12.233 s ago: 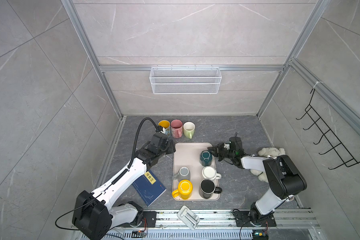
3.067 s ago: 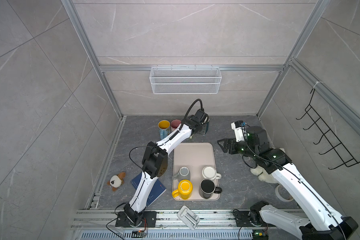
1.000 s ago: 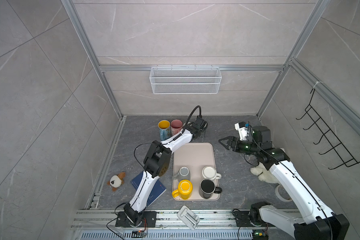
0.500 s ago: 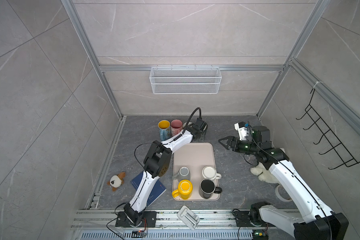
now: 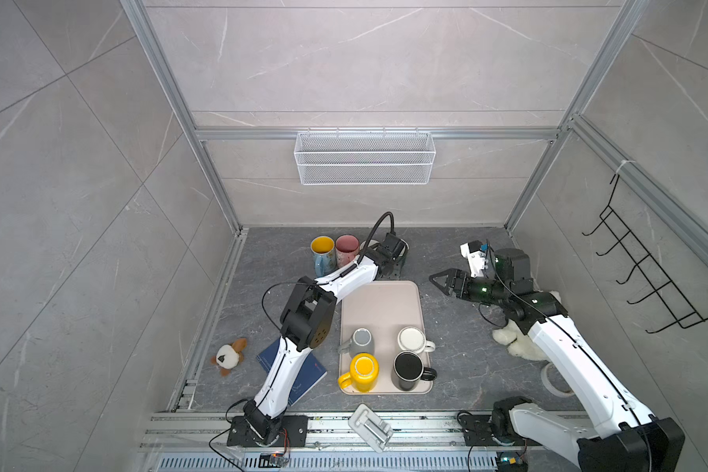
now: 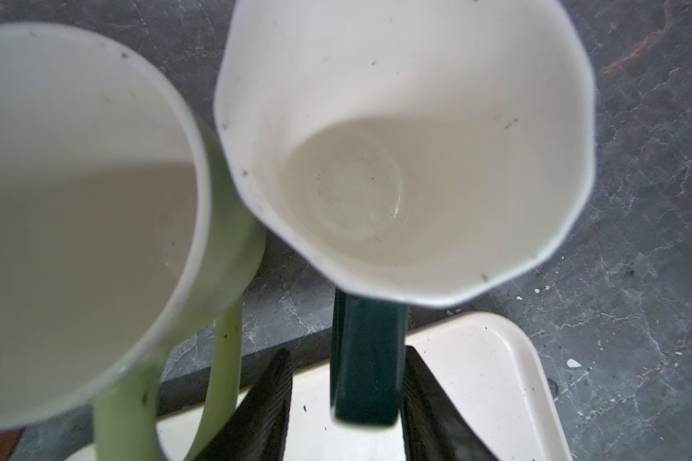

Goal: Turn the mug right side up
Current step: Place the mug at the top-center of the table.

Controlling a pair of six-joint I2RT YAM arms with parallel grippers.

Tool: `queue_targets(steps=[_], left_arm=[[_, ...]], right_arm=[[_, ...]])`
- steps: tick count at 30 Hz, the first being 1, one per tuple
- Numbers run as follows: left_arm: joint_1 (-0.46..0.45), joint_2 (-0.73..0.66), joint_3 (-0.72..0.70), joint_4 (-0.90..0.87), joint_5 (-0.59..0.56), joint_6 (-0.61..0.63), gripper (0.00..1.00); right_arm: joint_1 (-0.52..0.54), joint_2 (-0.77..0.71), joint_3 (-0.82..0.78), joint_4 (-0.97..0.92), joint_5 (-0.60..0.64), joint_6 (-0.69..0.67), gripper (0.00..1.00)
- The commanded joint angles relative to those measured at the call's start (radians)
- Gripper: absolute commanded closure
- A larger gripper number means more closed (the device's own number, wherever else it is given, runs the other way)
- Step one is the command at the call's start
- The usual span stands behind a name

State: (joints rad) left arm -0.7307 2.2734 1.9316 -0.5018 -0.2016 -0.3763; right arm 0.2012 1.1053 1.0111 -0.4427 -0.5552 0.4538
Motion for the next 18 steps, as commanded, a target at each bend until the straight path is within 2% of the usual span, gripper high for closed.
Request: queue_targets(steps=[1,9,13,18], left_arm=[[-0.037,-0.117,-0.014,-0.006,-0.008,-0.001,0.51],[-0.158,-0.219,-0.063,-0.009,-0.055,0.073,0.47],[-0.188,-0.294,-0.106,-0.018,-0.066,0.083,0.47],[-0.209,-0.437,-0.215,-0.025,-0.146,0.056,0.46]], right_arm=[[-0.006,0.004,-0.018,0.02,-0.02,0.012,0.2],[-0.006,0.017,-0.016,0.015,-0.049,0.019,0.2],[-0.006,0.015,-0.032,0.025,-0.056,0.03,0.19],[-0.005,0.043,-0.058,0.062,-0.095,0.055,0.19]])
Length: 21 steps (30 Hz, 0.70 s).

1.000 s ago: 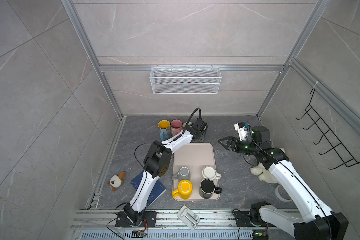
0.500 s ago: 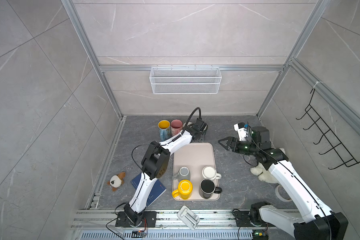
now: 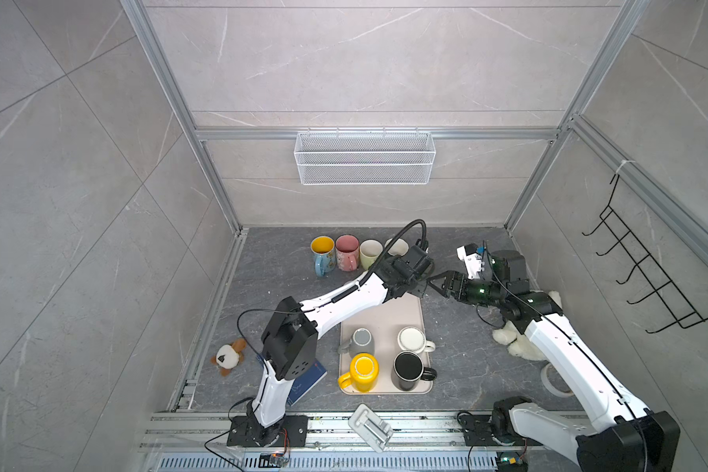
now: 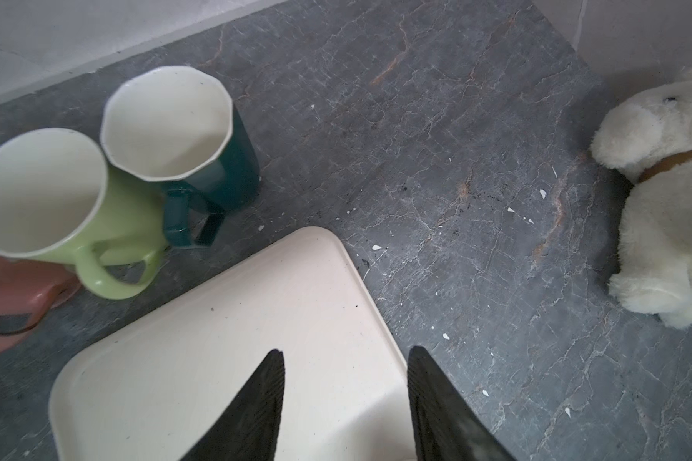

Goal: Turn the mug right side up
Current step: Place the mug at the top-center of the table.

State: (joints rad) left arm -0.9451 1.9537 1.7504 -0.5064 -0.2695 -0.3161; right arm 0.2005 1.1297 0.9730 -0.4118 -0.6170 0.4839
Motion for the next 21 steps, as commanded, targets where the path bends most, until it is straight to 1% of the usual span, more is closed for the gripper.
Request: queue_targets(steps=[1,3,5,7,11,14,18,21], left_arm=[[0.002,-0.144,-0.055,-0.026,-0.094,-0.014,0.46],[0.0,-0.203,-0.097,-0.06,-0.122,-0.053,0.46],[0.0,-0.242,-0.113,-0.13,-0.151,-0.106,0.46],[0.001,-0.271,-0.11,-0.24,-0.17,-0.167,0.47],[0.005,-0.301,-0.091,-0.473,-0.181,-0.348,0.47],[0.019,-0.345,-0.135,-0.553,-0.121,-0.479,0.49],[0.067,-0.461,-0.298,-0.471,0.023,-0.631,0.52],[0.14,-0.572,-0.45,-0.405,0.134,-0.803,0.54]], right_arm=[[-0.004,0.024,-0.022,0.037,-0.035,0.028,0.19],[-0.003,0.034,-0.024,0.043,-0.039,0.029,0.19],[-0.001,0.04,-0.031,0.054,-0.041,0.033,0.19],[0.002,0.049,-0.038,0.066,-0.045,0.04,0.19],[0.013,0.082,-0.049,0.099,-0.056,0.052,0.21],[0.036,0.12,-0.045,0.123,-0.057,0.059,0.22],[0.062,0.169,-0.025,0.136,-0.052,0.055,0.22],[0.068,0.195,-0.01,0.137,-0.047,0.051,0.23]])
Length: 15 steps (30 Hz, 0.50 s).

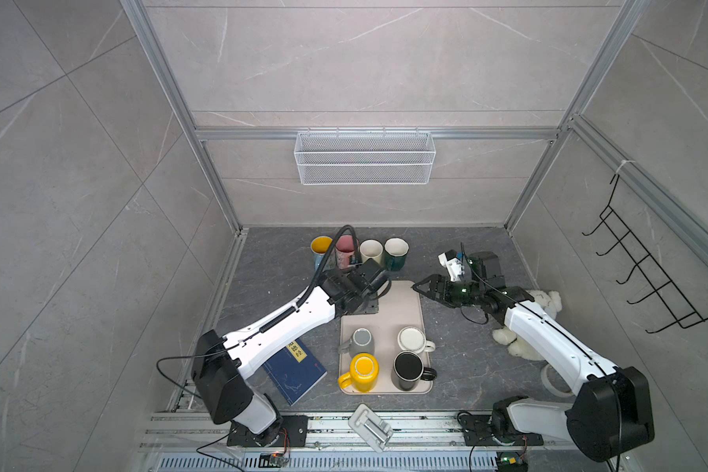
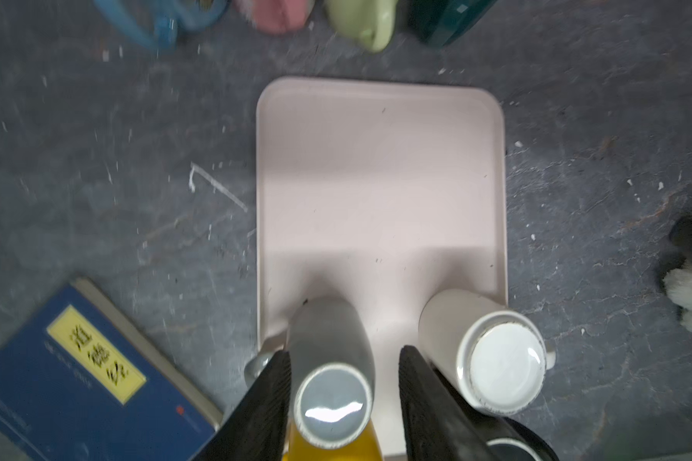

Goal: Turn the mug right side up
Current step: Place the mug at the top-center of the table, then pick up the mug from the tray.

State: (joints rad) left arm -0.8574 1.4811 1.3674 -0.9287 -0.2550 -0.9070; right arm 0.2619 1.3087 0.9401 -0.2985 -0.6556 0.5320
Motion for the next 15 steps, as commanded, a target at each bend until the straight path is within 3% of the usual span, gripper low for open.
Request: queue_targets(steps=[1,8,15], left_arm=[[0.079,-0.135,-0.117,0.024,0.147,-0.278,0.55],[0.112,-0.336,-0.381,0.13,0.203,-0.633,0.57],[0.112,-0.278,-0.461,0.189,0.266,-0.899,0.62]], right_arm=[[0.01,0.021,0.026,0.024,-0.007,0.001,0.23],[0.014,0.041,0.022,0.035,0.004,-0.001,0.23],[0.015,0.042,0.012,0.038,0.011,0.0,0.23]])
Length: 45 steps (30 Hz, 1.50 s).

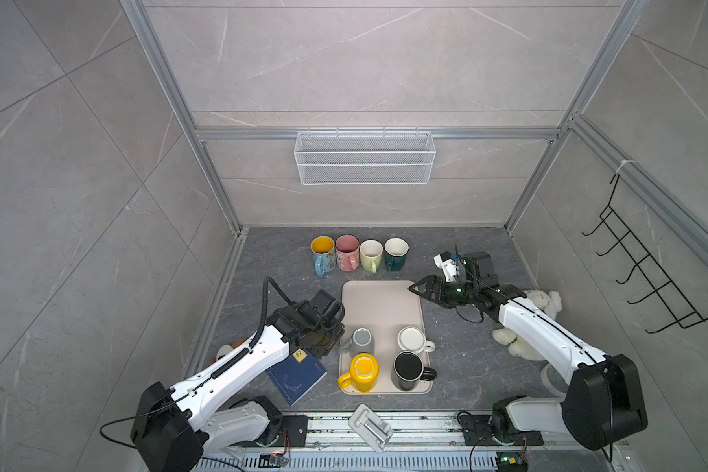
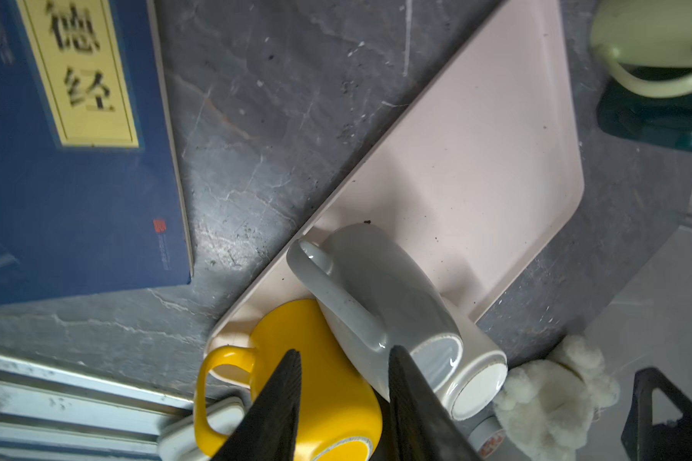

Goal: Turn the mug right side up
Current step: Pick up the mug from the tray.

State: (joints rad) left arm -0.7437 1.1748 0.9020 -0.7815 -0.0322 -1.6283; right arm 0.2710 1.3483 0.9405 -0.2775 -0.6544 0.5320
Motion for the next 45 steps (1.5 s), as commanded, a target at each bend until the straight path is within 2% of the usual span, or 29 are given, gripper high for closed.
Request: queue_targets(steps=[1,8,19,29,45], left_arm=[[-0.002,0.042,0.003,0.037,0.045,-0.201,0.62],[-0.002,0.013,-0.101,0.157,0.032,-0.381,0.63],[-0.003,0.054,-0.165,0.334,0.097,-0.477,0.63],[0.0,0.118,-0.193,0.45,0.142,-0.484,0.65],[0.025,0.12,-0.23,0.481,0.145,-0.482,0.76]], right_arm=[[0.006,0.0,0.013,0.01,0.014,-0.004,0.23],[0.007,-0.017,0.005,-0.017,0.04,-0.024,0.23],[0.006,0.002,0.003,-0.008,0.04,-0.014,0.23],[0.006,-0.001,-0.002,-0.015,0.045,-0.017,0.23],[0.006,0.008,0.002,-0.016,0.051,-0.015,0.23]])
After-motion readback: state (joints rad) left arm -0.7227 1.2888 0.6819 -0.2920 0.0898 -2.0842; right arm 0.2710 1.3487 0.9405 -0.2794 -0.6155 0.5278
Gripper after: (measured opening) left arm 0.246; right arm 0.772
